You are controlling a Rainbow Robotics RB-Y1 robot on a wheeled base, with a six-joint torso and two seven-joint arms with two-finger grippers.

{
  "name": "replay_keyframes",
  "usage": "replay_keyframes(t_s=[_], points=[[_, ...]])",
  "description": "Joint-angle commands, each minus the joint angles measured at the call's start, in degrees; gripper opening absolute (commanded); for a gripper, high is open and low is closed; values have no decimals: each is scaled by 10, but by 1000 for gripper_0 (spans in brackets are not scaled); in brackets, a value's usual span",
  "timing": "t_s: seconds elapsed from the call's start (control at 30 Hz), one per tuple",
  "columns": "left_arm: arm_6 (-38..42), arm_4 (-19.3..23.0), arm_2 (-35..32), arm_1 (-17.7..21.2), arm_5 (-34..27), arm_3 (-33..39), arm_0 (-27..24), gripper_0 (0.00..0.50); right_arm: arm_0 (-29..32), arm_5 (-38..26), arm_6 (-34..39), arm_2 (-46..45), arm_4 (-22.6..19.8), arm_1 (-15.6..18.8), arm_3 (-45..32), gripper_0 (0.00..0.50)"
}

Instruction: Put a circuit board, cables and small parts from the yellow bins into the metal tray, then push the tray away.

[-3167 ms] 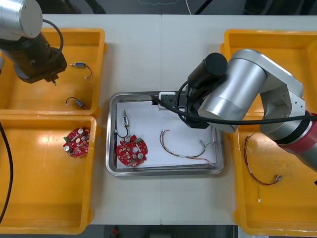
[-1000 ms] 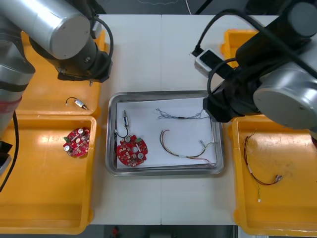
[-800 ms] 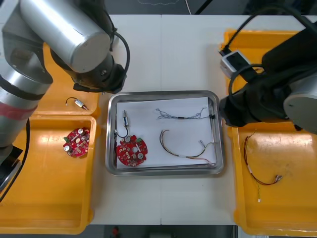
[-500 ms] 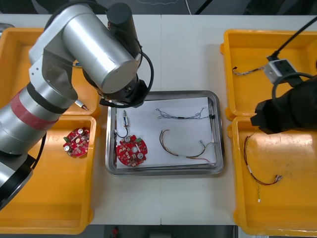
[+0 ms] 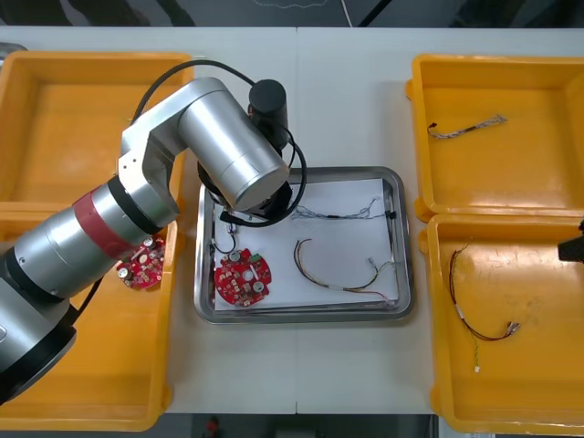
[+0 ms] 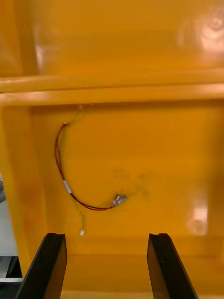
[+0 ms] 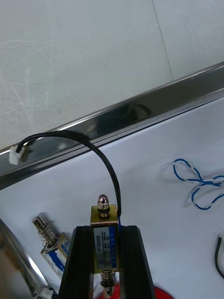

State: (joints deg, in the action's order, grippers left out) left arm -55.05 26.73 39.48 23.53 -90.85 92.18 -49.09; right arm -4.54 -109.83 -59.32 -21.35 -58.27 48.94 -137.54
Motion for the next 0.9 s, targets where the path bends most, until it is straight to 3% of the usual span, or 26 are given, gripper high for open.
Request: replay_keyframes(t_s=[0.03,0.2,0.43,0.47,0.5,0.57,0.6,0.67,0.9], points=[[59,-7,27,-15,16,-2,5,1,45,-2,8,-26,15,23,-16,500],[63,-12,31,-15,20,-2,12,0,61,-2,6,-27,41,21,-15,500],[65,-17,31,-15,24,-2,15,9,60,-2,8,-33,41,21,-4,500],[67,-17,31,-15,24,-2,15,107,59,-2,10,-33,40,21,-4,500],[69,-19,31,-15,24,-2,15,259,58,-2,10,-33,39,20,-4,500],[69,-19,31,-15,26,-2,15,419,54,-2,7,-33,39,19,-4,500],[69,-19,31,-15,27,-2,15,473,53,-2,5,-33,37,19,-4,500],[69,-19,31,-15,27,-1,15,500,50,-2,3,-33,33,19,-4,500],[70,-20,19,-14,22,4,15,500,43,-2,-12,-30,24,19,-4,500]])
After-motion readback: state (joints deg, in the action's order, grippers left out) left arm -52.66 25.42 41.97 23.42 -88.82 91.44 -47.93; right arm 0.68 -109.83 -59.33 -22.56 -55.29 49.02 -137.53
